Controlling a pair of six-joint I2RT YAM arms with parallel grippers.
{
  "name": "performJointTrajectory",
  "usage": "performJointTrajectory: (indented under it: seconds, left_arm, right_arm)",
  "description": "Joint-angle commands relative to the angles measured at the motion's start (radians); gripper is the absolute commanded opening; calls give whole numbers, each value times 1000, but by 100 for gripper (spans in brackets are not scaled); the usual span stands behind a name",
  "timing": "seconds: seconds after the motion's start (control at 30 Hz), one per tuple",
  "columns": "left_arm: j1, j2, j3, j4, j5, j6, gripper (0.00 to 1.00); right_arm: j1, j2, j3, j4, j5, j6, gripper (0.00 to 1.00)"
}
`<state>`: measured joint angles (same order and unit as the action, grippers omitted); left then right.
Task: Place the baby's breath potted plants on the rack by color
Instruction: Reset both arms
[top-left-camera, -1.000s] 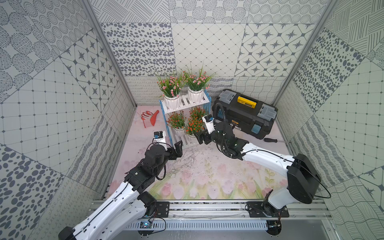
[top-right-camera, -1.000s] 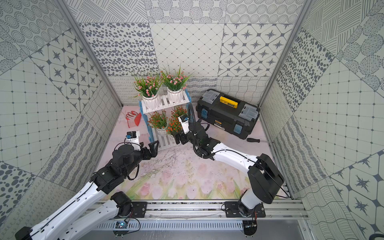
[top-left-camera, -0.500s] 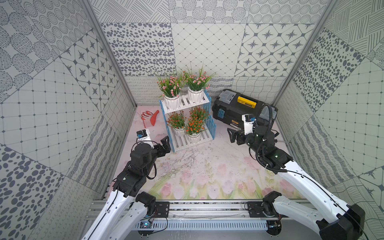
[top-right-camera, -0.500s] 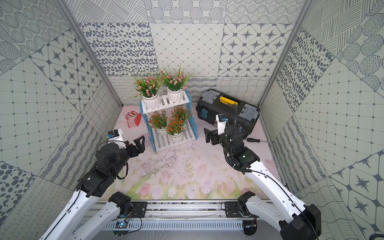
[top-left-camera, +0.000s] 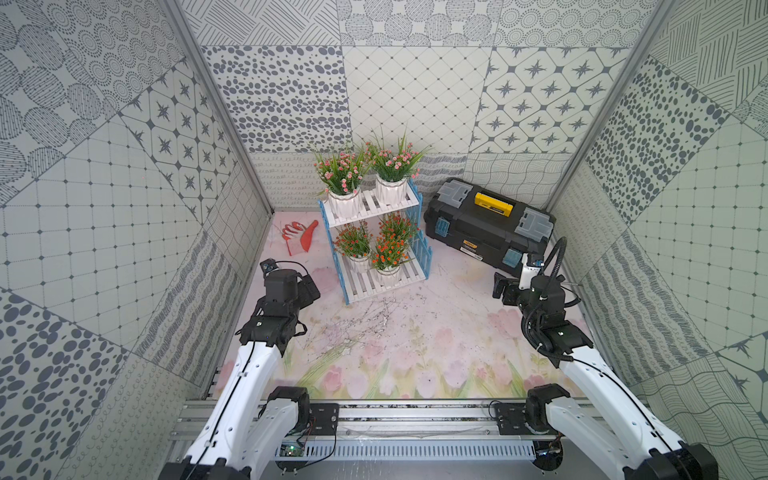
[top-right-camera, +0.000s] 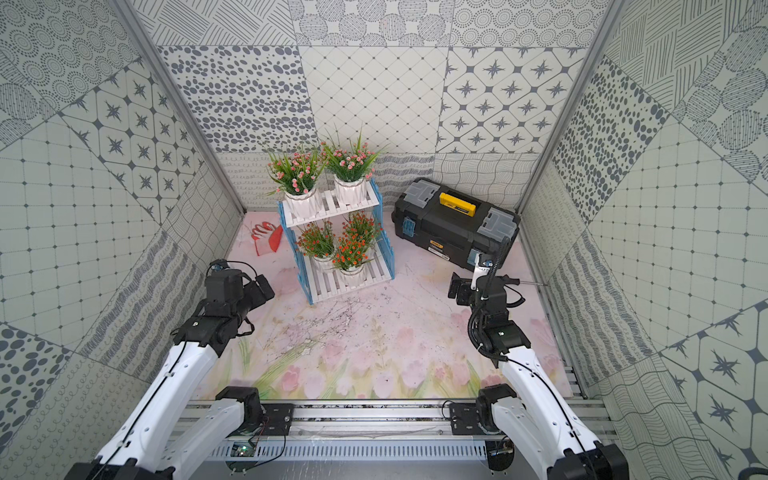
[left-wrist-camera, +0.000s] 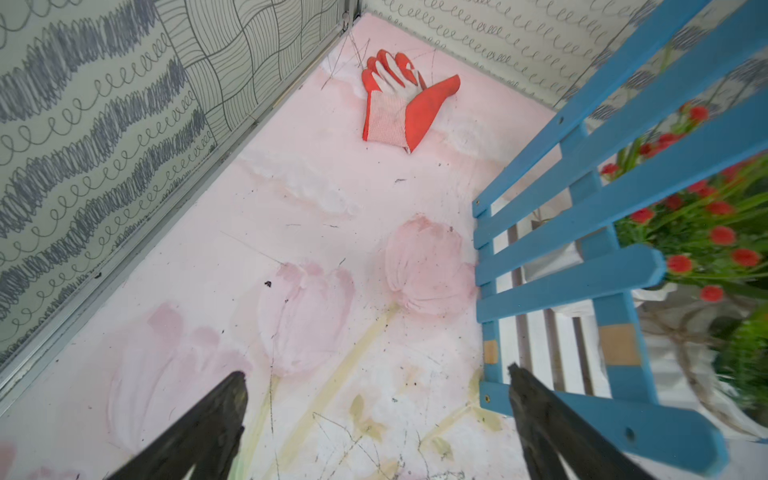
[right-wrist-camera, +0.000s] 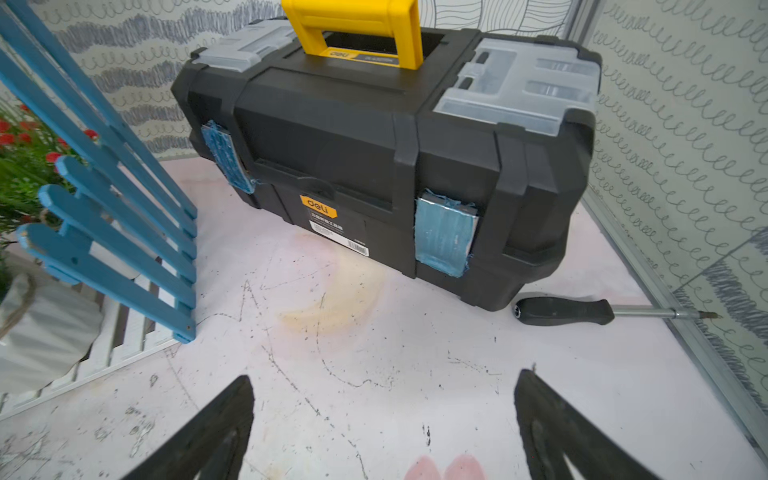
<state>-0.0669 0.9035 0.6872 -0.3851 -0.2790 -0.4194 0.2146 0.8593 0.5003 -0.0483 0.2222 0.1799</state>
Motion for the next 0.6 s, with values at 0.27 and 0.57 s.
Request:
performJointTrajectory:
  seconds: [0.27, 0.57]
  left_arm:
    - [20, 419, -193, 769, 76, 371, 98]
    - [19, 580, -299, 1190, 181, 456, 98]
  right_arm:
    - [-46, 196, -104, 396, -31, -55, 98]
    - [-157, 277, -201, 623, -96, -98, 98]
